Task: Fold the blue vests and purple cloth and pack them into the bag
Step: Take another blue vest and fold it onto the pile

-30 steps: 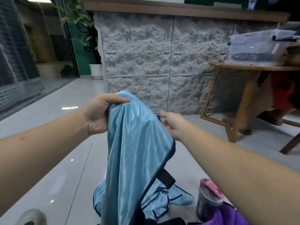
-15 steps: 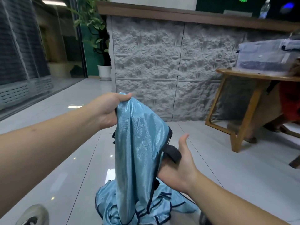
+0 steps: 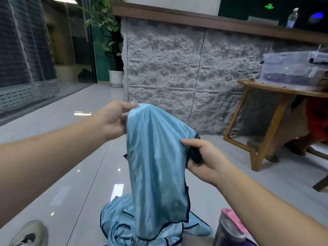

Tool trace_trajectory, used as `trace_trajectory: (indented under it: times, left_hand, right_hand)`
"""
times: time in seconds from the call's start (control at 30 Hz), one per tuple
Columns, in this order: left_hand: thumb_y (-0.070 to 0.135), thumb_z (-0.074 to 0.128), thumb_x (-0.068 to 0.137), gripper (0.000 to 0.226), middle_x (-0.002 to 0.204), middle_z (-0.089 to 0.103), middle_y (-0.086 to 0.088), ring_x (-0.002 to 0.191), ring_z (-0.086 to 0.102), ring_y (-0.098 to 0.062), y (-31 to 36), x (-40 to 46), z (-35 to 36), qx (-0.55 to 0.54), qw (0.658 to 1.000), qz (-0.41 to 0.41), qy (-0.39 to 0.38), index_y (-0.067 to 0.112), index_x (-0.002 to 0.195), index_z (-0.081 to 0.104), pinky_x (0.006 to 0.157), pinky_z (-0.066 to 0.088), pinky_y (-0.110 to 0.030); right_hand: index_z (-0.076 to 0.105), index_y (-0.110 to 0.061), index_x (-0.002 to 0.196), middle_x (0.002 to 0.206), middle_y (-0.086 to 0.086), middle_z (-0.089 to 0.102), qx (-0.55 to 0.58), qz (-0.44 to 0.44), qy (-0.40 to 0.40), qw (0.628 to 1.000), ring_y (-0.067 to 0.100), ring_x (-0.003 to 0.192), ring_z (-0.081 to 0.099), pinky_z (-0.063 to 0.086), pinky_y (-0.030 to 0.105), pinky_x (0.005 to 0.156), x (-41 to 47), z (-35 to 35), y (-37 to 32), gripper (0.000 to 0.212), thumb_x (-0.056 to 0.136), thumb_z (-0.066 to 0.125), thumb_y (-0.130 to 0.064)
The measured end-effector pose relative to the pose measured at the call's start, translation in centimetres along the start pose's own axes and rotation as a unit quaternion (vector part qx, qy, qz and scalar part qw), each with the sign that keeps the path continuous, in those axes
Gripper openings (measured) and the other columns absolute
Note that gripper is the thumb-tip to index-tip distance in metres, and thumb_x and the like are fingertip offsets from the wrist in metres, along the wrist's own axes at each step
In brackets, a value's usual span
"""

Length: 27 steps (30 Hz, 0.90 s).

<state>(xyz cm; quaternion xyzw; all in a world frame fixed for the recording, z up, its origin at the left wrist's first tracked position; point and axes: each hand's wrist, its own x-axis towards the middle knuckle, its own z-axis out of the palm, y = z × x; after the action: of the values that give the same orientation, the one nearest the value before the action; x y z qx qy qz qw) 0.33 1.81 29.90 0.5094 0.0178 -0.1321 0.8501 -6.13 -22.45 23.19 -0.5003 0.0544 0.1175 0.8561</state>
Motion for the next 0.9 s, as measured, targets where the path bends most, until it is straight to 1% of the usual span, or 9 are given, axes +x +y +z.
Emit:
trace_trajectory:
  times: [0.07,0.13,0.23,0.3,0.47,0.6,0.67,0.8,0.9]
  left_hand:
    - [0.032,0.060,0.100,0.034,0.088,0.076,-0.012,0.072,0.072,-0.018,-1.5,0.2,-0.7,-0.079,0.997,-0.008,-0.025,0.016,0.129,0.052,0.061,0.061,-0.028]
    - [0.037,0.053,0.103,0.044,0.114,0.076,-0.015,0.095,0.077,-0.029,-3.6,-0.6,-1.1,0.020,0.994,-0.058,-0.092,0.019,0.143,0.052,0.073,0.064,-0.041]
    - [0.000,0.057,0.098,0.090,0.150,0.056,-0.014,0.111,0.073,-0.035,-5.2,-0.1,-1.4,0.088,0.989,-0.054,-0.105,0.049,0.161,0.016,0.081,0.063,-0.052]
    - [-0.012,0.053,0.097,0.092,0.138,0.064,-0.020,0.106,0.074,-0.035,-5.1,0.3,-1.1,0.133,0.987,-0.029,-0.082,0.056,0.154,0.031,0.083,0.064,-0.048]
    - [-0.008,0.057,0.099,0.031,0.092,0.079,-0.013,0.073,0.077,-0.023,-5.1,0.4,0.3,0.173,0.984,-0.026,-0.010,0.009,0.122,0.069,0.063,0.064,-0.032]
    - [-0.005,0.057,0.098,0.027,0.101,0.078,-0.016,0.071,0.077,-0.023,-4.0,1.1,1.4,0.126,0.985,-0.116,-0.005,-0.002,0.122,0.070,0.056,0.063,-0.034]
    - [-0.006,0.064,0.089,0.036,0.107,0.077,-0.020,0.079,0.078,-0.026,-3.4,1.2,1.5,0.132,0.983,-0.129,-0.008,-0.007,0.125,0.066,0.061,0.065,-0.037]
    - [-0.011,0.067,0.071,0.070,0.131,0.068,-0.022,0.121,0.068,-0.033,-2.8,1.0,0.6,0.185,0.972,-0.127,-0.064,-0.008,0.140,0.053,0.097,0.058,-0.043]
    - [-0.024,0.062,0.075,0.083,0.145,0.058,-0.021,0.121,0.067,-0.033,-3.0,1.3,0.4,0.211,0.970,-0.106,-0.064,-0.002,0.152,0.041,0.090,0.061,-0.037]
  right_hand:
    - [0.069,0.002,0.126,0.123,0.016,0.075,0.010,-0.009,0.012,1.000,0.030,0.122,0.069,0.051,0.043,0.109,0.3,0.0,-0.1,0.030,0.100,0.055,0.000]
    - [0.068,0.005,0.126,0.121,0.019,0.075,-0.005,-0.003,0.036,0.999,0.033,0.119,0.070,0.055,0.043,0.103,0.8,-0.2,0.1,0.029,0.100,0.056,0.000]
    - [0.069,0.010,0.119,0.113,0.023,0.076,-0.044,0.023,0.075,0.996,0.034,0.101,0.075,0.062,0.043,0.084,1.0,-0.5,0.0,0.024,0.099,0.058,0.001]
    - [0.069,0.009,0.116,0.105,0.021,0.078,-0.074,0.038,0.110,0.990,0.032,0.085,0.077,0.064,0.038,0.067,1.1,-0.9,-0.4,0.022,0.095,0.061,0.004]
    - [0.071,0.002,0.124,0.102,0.014,0.079,-0.156,0.043,0.174,0.971,0.028,0.080,0.075,0.063,0.039,0.072,1.4,-1.3,-2.1,0.034,0.091,0.073,-0.004]
    - [0.069,-0.011,0.127,0.109,0.007,0.080,-0.162,0.052,0.136,0.976,0.027,0.085,0.079,0.062,0.044,0.075,0.6,-1.1,-4.2,0.056,0.087,0.078,-0.050]
    - [0.061,-0.018,0.128,0.116,0.010,0.078,-0.178,0.073,0.108,0.975,0.031,0.101,0.077,0.055,0.054,0.093,-0.1,-1.4,-5.2,0.066,0.082,0.077,-0.063]
    - [0.065,-0.003,0.131,0.134,0.021,0.068,-0.219,0.057,0.099,0.969,0.033,0.102,0.070,0.055,0.048,0.091,-0.7,-1.4,-5.4,0.042,0.094,0.071,-0.022]
    - [0.064,0.012,0.112,0.117,0.026,0.072,-0.238,-0.014,0.179,0.955,0.035,0.084,0.070,0.059,0.046,0.077,-0.3,-1.2,-4.7,0.026,0.086,0.068,0.009]
